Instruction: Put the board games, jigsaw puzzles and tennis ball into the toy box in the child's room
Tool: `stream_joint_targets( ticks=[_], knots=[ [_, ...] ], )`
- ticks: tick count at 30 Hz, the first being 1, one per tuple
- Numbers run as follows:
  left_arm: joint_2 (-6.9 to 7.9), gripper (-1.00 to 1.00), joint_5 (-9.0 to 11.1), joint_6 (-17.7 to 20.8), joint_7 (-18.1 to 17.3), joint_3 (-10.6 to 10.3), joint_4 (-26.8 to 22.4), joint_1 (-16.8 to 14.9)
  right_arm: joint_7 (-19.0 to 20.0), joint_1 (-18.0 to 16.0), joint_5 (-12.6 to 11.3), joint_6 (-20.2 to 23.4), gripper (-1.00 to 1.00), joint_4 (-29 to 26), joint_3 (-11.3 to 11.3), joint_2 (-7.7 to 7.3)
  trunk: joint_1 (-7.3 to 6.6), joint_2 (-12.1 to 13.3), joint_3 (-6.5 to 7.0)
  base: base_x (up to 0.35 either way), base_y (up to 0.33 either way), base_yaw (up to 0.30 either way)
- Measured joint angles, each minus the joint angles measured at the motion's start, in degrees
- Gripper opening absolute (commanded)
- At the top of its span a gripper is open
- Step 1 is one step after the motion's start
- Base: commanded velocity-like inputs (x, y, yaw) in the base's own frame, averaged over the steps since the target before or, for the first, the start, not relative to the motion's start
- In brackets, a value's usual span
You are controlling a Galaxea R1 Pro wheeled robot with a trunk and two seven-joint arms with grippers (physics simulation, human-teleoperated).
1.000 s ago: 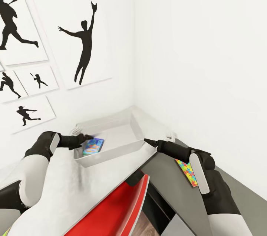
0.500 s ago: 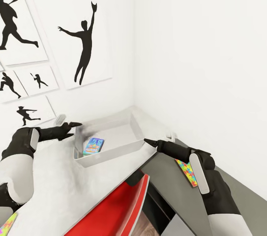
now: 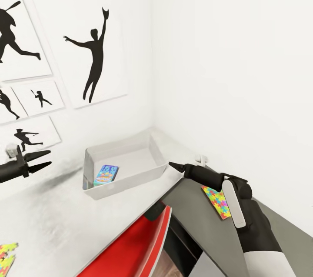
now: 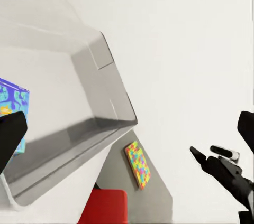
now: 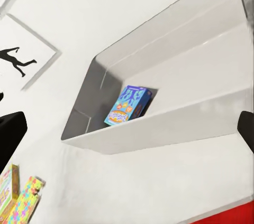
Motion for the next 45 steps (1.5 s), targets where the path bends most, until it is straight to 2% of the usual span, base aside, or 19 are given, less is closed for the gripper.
stream_joint_targets(
  ticks=[2,4,8,11,18,23,27,28,30,33,37,38,40,45],
  knots=[
    [1.24,1.0,0.19,-1.62,-1.45,0.2,-0.1,3.53,0.03,0.1,-0.02,-0.11,1.0,0.0,-0.01,0.0,0.0,0.0,0.17,0.0,0.0,-0.165],
    [1.86,1.0,0.32,-3.24,-1.47,0.43,-0.11,6.34,0.05,0.37,-0.04,-0.16,1.0,-0.04,0.0,0.0,0.01,0.01,0.35,-0.025,0.003,-0.176],
    [1.9,1.0,0.36,-5.41,-1.47,0.63,0.02,10.11,0.1,0.73,-0.27,-0.18,1.0,-0.08,0.0,-0.01,0.02,0.02,0.69,-0.11,0.075,-0.183],
    [1.69,1.0,0.38,-6.63,-1.47,0.66,0.2,11.51,0.14,0.8,-0.52,-0.16,1.0,-0.08,-0.01,-0.01,0.02,0.01,0.94,-0.126,0.128,-0.186],
    [1.43,1.0,0.46,-8.2,-1.47,1.29,0.25,12.54,0.58,1.15,-0.79,-0.03,1.0,-0.09,0.02,0.0,0.01,0.01,1.52,-0.032,0.038,-0.193],
    [1.4,1.0,0.88,-8.35,-1.48,1.64,0.09,12.63,4.41,2.53,-0.77,-0.05,1.0,-0.13,-0.11,0.0,0.0,0.01,1.93,-0.005,0.005,-0.202],
    [1.48,1.0,3.83,-8.34,-1.52,1.6,-0.08,12.69,9.89,5.53,-0.7,-0.61,1.0,-0.17,-1.11,-0.05,0.0,0.01,2.26,-0.001,0.001,-0.203],
    [1.47,1.0,4.88,-8.3,-1.56,1.46,-0.12,12.73,11.38,6.5,-0.68,-1.27,1.0,-0.11,-2.16,-0.07,0.0,0.01,2.34,0.0,0.0,-0.203],
    [1.48,1.0,5.66,-8.25,-1.59,1.21,-0.17,12.76,12.56,7.17,-0.69,-2.1,1.0,-0.08,-3.4,-0.04,0.01,0.01,2.5,0.0,0.0,-0.2],
    [1.58,1.0,6.6,-8.14,-1.63,-0.03,-0.22,12.8,13.57,7.95,-0.52,-3.84,1.0,-0.03,-5.35,0.14,0.01,0.01,2.71,0.0,0.0,-0.134],
    [1.6,1.0,6.94,-8.03,-1.65,-2.71,-0.24,12.82,13.71,8.2,-0.06,-4.55,1.0,-0.05,-5.96,0.48,0.01,0.01,2.82,0.0,0.0,-0.042],
    [1.57,1.0,7.11,-7.98,-1.65,-5.3,-0.25,12.83,13.79,8.27,0.08,-4.77,1.0,-0.07,-6.17,0.36,0.01,0.02,2.82,0.0,0.0,-0.011],
    [1.58,1.0,7.17,-7.93,-1.65,-6.15,-0.25,12.82,13.79,8.31,0.16,-4.82,1.0,-0.08,-6.23,0.32,0.01,0.02,2.83,0.0,0.0,-0.006],
    [1.52,1.0,7.22,-7.88,-1.66,-6.81,-0.25,12.82,13.8,8.31,0.14,-4.89,1.0,-0.08,-6.27,0.28,0.01,0.02,2.84,-0.001,0.0,-0.002]
  ],
)
